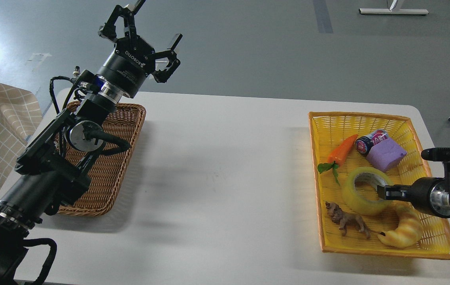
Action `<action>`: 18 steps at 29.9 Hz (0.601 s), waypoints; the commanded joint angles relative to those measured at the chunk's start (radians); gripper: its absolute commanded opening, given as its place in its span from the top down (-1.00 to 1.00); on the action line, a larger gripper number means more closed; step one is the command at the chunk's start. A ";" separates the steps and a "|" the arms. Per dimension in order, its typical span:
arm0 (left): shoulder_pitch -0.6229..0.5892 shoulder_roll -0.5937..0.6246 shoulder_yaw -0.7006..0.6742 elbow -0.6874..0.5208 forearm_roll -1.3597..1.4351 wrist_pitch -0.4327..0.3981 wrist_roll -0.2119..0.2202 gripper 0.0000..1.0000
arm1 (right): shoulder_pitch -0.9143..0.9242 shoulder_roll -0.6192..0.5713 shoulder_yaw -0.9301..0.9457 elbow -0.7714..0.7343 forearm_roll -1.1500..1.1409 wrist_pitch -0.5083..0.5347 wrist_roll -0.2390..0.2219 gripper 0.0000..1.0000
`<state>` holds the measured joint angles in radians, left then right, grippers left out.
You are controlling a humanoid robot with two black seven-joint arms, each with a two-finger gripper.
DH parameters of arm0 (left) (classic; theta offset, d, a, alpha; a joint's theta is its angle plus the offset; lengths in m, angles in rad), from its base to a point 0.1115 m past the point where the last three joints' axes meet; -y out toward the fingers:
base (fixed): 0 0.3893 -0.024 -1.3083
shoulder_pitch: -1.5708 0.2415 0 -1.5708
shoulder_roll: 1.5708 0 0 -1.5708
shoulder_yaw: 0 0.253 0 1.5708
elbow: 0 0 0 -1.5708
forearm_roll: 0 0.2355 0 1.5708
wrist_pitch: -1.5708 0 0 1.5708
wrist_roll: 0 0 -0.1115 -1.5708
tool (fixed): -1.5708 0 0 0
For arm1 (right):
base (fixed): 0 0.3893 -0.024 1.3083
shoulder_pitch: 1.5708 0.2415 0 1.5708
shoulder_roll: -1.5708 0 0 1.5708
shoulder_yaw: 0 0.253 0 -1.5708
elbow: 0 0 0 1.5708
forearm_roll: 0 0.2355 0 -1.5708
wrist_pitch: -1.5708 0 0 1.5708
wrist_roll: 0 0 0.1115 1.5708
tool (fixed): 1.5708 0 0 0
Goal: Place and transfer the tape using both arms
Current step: 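Grasp the yellow tape roll with the right gripper and lift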
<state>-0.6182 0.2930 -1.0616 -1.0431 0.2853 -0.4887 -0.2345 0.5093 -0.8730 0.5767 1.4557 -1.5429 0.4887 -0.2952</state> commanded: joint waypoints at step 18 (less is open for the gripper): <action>0.000 0.000 0.000 0.000 0.000 0.000 0.000 -0.96 | 0.020 -0.037 0.035 0.066 0.015 0.000 0.004 1.00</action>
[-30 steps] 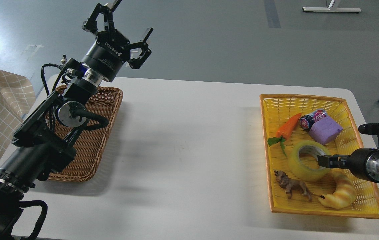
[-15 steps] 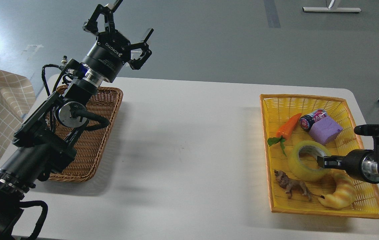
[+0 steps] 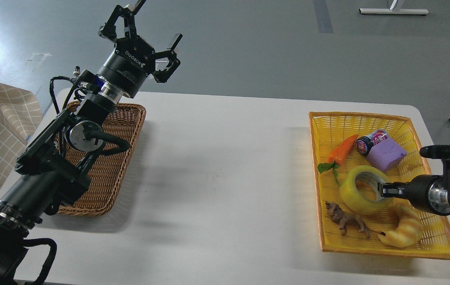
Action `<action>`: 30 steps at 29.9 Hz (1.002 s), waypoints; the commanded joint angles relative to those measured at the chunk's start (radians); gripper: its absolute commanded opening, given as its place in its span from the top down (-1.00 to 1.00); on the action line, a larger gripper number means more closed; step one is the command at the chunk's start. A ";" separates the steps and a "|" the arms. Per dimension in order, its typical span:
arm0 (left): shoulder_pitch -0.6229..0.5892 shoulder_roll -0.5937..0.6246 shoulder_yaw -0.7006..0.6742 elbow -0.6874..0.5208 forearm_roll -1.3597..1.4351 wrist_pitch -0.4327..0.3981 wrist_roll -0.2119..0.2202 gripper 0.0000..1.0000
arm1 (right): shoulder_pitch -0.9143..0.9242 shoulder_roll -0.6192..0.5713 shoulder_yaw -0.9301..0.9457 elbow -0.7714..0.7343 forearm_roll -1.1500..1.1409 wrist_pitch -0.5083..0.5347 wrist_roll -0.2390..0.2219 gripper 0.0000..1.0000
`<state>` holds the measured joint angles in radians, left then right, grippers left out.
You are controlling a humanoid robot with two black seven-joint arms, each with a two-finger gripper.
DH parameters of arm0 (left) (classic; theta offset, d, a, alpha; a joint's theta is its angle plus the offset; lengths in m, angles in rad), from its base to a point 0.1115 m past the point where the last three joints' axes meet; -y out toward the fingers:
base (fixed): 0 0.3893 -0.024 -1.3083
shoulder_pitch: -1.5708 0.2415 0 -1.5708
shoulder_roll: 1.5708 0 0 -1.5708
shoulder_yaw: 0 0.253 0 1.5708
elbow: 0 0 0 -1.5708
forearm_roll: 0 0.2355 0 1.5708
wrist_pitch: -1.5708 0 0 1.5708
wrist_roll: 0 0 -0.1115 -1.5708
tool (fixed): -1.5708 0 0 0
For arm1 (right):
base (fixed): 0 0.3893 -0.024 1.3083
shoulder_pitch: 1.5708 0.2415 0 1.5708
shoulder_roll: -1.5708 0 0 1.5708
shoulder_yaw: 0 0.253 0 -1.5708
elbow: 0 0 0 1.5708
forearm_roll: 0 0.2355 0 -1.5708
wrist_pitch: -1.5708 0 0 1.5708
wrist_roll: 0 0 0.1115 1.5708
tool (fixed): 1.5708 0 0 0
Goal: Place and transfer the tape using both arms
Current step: 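Grasp the yellow tape roll with the right gripper and lift, then carry the tape roll to the table center and set it down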
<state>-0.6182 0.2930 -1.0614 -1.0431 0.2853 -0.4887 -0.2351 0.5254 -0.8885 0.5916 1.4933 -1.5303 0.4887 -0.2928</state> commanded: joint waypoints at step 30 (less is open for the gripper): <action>-0.014 -0.011 0.000 -0.002 0.000 0.000 0.000 -0.96 | 0.507 0.423 -0.136 -0.214 0.015 0.000 0.014 1.00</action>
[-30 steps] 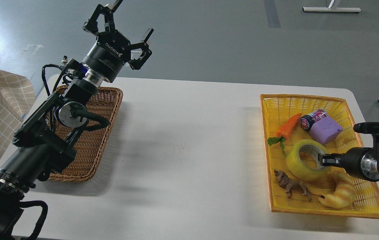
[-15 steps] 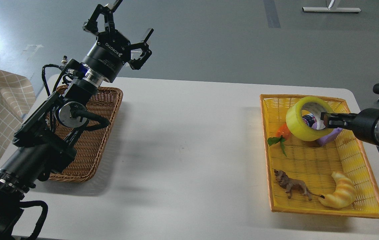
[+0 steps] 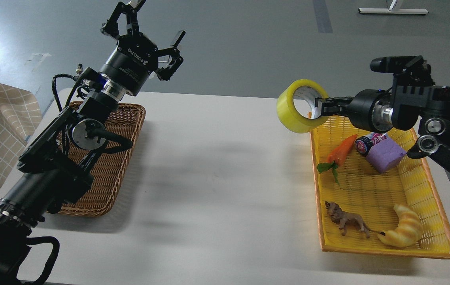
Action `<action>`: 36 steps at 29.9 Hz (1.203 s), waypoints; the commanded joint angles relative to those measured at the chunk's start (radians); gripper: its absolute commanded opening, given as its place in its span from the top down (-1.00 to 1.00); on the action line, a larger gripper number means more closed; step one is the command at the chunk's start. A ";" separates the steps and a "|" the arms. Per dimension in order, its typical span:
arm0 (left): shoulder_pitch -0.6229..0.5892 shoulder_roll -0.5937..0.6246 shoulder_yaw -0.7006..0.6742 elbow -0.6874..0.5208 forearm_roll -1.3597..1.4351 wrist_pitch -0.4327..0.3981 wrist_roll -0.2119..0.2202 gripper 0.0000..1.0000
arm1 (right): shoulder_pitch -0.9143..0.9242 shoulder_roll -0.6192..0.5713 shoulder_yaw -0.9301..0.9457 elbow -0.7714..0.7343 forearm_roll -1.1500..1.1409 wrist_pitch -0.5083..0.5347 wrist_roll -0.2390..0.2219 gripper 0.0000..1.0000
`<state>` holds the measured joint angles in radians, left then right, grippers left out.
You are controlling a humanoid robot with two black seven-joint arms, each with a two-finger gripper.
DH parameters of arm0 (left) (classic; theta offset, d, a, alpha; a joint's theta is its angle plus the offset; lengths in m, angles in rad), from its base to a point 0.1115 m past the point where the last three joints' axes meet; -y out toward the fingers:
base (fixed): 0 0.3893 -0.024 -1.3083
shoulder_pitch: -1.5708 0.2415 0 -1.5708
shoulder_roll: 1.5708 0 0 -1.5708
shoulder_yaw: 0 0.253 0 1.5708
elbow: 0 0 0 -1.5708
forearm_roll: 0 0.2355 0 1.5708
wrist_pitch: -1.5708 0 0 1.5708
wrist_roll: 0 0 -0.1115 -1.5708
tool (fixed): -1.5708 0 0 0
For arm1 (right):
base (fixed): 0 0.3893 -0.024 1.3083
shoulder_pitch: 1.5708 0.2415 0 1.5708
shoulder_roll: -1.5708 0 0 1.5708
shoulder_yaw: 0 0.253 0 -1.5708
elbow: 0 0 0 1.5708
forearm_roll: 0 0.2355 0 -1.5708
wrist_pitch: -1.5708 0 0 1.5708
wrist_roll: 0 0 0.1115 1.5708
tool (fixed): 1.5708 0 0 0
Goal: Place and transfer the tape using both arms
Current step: 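Carry the tape roll to the table center and set it down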
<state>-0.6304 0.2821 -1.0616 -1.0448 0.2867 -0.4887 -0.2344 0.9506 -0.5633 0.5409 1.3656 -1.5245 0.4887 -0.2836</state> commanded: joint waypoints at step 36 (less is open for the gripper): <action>-0.005 -0.003 -0.001 -0.008 -0.001 0.000 0.000 -0.95 | 0.142 0.554 -0.348 -0.421 0.009 0.000 0.004 0.95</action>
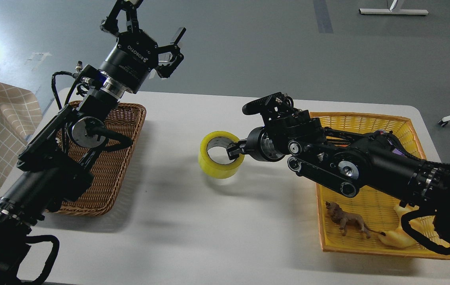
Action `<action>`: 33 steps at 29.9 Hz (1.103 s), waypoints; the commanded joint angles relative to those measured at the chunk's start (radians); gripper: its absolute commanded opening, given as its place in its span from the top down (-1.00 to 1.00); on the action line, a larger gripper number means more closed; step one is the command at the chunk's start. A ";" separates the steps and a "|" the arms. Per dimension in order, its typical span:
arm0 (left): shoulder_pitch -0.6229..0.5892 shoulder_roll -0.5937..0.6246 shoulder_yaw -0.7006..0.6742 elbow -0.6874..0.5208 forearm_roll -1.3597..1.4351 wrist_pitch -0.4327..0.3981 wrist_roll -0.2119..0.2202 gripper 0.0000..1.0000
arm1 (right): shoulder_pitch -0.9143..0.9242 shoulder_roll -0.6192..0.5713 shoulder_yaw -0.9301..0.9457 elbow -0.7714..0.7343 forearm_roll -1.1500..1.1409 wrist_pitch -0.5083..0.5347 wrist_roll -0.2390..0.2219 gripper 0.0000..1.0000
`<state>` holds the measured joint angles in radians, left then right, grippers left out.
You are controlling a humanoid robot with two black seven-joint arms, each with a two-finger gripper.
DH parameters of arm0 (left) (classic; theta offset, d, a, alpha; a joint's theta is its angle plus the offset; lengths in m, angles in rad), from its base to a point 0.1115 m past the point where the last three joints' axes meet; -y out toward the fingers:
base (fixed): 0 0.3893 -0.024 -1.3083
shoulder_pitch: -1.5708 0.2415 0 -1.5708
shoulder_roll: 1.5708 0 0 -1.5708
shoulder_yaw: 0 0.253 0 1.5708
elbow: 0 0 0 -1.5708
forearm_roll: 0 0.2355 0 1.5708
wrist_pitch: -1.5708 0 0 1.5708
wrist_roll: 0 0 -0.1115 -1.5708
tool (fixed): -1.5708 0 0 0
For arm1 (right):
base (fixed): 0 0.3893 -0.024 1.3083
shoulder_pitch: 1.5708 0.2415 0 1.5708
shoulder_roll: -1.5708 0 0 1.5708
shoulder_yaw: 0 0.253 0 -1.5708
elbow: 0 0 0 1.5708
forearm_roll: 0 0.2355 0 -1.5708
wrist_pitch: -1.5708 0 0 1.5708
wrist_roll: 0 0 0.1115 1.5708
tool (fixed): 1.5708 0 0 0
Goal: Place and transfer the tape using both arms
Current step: 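Carry the tape roll to the table center and set it down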
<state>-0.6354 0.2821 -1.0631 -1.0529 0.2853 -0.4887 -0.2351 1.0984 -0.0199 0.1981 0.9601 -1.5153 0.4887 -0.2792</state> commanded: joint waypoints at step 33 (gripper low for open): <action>0.000 -0.009 0.000 0.001 -0.001 0.000 0.000 -0.96 | -0.028 0.020 -0.048 -0.046 0.000 0.000 0.000 -0.23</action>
<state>-0.6351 0.2731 -1.0631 -1.0523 0.2838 -0.4887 -0.2344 1.0705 0.0001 0.1417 0.9142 -1.5156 0.4887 -0.2792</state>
